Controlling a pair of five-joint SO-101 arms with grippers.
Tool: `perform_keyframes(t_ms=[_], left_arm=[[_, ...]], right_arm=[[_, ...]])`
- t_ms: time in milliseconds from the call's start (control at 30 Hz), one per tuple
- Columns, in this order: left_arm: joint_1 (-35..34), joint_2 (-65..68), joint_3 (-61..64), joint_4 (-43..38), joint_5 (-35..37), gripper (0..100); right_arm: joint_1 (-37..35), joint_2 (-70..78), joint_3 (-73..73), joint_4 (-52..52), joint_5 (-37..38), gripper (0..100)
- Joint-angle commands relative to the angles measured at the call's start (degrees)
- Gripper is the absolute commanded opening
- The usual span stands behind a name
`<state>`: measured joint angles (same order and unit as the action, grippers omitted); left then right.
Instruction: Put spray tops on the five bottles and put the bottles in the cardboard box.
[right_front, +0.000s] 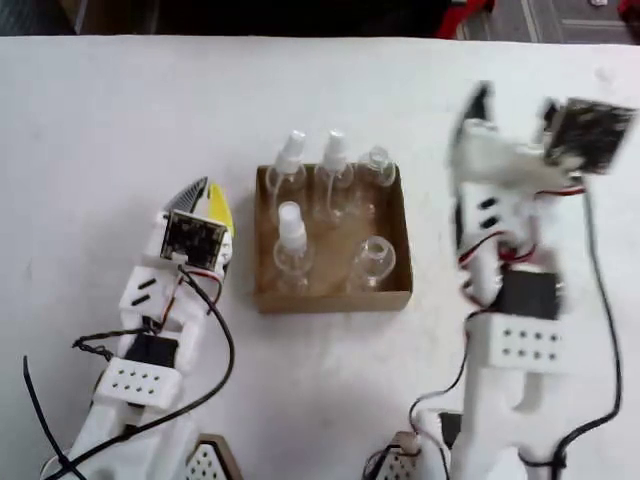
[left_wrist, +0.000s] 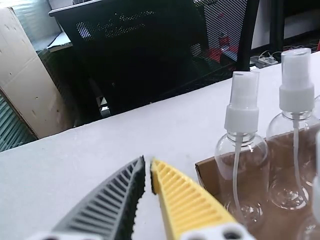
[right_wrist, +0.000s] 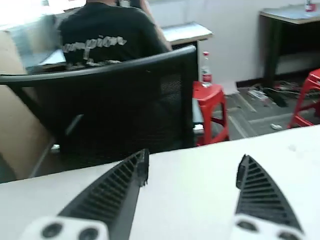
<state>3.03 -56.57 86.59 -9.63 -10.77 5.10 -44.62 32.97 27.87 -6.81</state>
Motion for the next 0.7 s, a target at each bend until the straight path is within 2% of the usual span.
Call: perform_keyframes(t_ms=[0, 200, 333, 400, 467, 667], left_arm=[[0.22, 0.22, -2.64, -1.49, -0.44, 2], [0.48, 0.22, -2.64, -1.32, -0.44, 2], [0.57, 0.22, -2.64, -1.23, -0.44, 2], [0.57, 0.22, -2.64, -1.23, -0.44, 2], [0.57, 0.22, -2.64, -1.23, -0.44, 2], [0.66, 0.22, -2.64, -1.23, -0.44, 2]], right_arm=[[4.70, 5.58, -5.10, 3.38, 5.98, 24.9], [7.34, 20.09, -5.27, 3.65, 25.41, 8.0], [7.69, 30.29, -6.68, 6.90, 45.54, 10.7], [8.84, 35.65, -9.58, 10.24, 52.04, 12.8], [10.24, 40.40, -14.24, 13.49, 55.65, 13.0], [12.18, 54.46, -33.85, 29.67, 56.26, 13.1]])
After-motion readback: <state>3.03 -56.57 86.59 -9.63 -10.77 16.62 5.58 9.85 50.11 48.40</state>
